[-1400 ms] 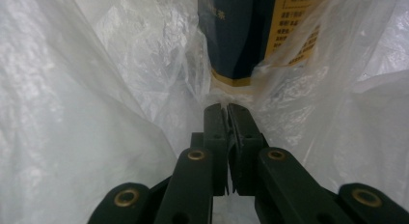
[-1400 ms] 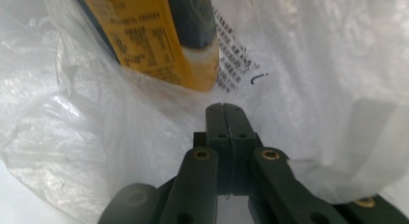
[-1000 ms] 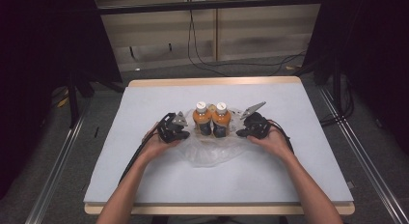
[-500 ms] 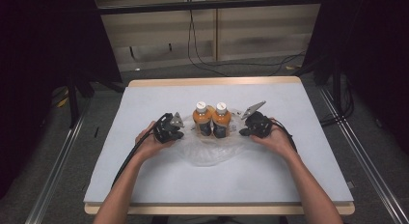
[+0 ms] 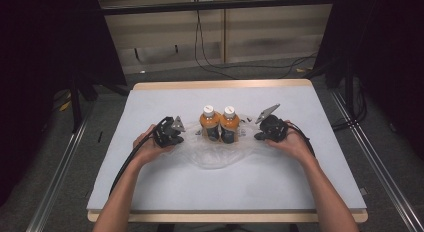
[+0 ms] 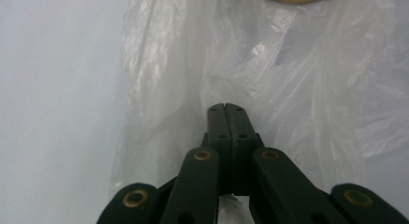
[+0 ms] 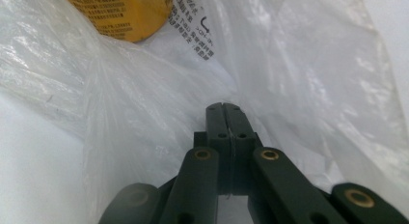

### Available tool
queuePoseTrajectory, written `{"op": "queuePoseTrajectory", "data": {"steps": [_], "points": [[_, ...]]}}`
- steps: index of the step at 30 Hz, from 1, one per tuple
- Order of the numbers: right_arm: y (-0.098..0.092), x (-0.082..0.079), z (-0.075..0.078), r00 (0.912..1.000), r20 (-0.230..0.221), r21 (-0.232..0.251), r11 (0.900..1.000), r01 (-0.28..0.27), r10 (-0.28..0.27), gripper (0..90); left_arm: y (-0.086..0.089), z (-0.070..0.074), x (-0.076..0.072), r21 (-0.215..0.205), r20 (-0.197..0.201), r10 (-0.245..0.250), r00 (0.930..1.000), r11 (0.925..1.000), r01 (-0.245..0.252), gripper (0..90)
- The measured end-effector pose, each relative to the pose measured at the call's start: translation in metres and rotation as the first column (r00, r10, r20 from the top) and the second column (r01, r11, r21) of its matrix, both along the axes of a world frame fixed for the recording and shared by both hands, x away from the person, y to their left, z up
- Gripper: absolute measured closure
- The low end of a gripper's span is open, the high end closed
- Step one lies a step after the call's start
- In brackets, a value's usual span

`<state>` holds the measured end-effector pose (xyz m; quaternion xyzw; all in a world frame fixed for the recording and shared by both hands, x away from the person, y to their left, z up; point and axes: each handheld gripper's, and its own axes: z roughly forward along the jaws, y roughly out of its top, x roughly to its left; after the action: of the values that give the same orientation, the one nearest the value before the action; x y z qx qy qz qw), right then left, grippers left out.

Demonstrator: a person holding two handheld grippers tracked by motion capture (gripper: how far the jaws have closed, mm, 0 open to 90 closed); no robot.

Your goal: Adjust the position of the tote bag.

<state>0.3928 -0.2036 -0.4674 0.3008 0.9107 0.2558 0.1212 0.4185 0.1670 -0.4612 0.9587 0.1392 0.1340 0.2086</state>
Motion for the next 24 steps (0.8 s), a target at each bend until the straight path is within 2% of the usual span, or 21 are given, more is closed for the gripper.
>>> {"op": "queuePoseTrajectory", "data": {"steps": [6, 9, 11, 15, 16, 19, 20, 24], "points": [[-0.006, -0.001, 0.002, 0.9999, -0.002, -0.032, 0.999, 0.012, -0.012, 90.0, 0.004, 0.000, 0.001, 0.016, 0.004, 0.002, 1.0000, 0.9999, -0.002, 90.0], [-0.009, -0.002, 0.002, 0.9997, -0.003, -0.053, 0.998, 0.022, -0.022, 90.0, 0.005, 0.001, 0.000, 0.039, 0.008, 0.002, 1.0000, 0.9992, -0.003, 90.0], [-0.012, -0.001, 0.002, 0.9998, 0.013, -0.064, 0.998, 0.015, -0.014, 90.0, 0.004, 0.001, -0.001, 0.066, 0.024, -0.004, 0.9997, 0.9978, 0.002, 90.0], [-0.017, -0.002, 0.003, 0.9992, 0.018, -0.091, 0.995, 0.038, -0.037, 90.0, 0.006, 0.001, 0.001, 0.056, 0.020, 0.001, 0.9998, 0.9985, -0.002, 90.0], [-0.019, -0.001, 0.003, 0.9988, 0.034, -0.112, 0.993, 0.038, -0.034, 90.0, 0.007, 0.001, 0.002, 0.062, 0.023, -0.003, 0.9997, 0.9981, 0.001, 90.0], [-0.026, -0.001, 0.004, 0.9978, 0.041, -0.159, 0.986, 0.058, -0.052, 90.0, 0.009, 0.000, 0.002, 0.041, 0.012, 0.019, 0.9998, 0.9990, -0.019, 90.0], [-0.029, -0.001, 0.004, 0.9978, 0.043, -0.156, 0.986, 0.055, -0.049, 90.0, 0.010, 0.001, 0.003, 0.054, 0.015, 0.009, 0.9999, 0.9985, -0.010, 90.0], [-0.036, -0.001, 0.004, 0.9974, 0.032, -0.145, 0.987, 0.068, -0.064, 90.0, 0.012, 0.001, 0.004, 0.048, 0.016, 0.018, 0.9997, 0.9987, -0.019, 90.0]]}}
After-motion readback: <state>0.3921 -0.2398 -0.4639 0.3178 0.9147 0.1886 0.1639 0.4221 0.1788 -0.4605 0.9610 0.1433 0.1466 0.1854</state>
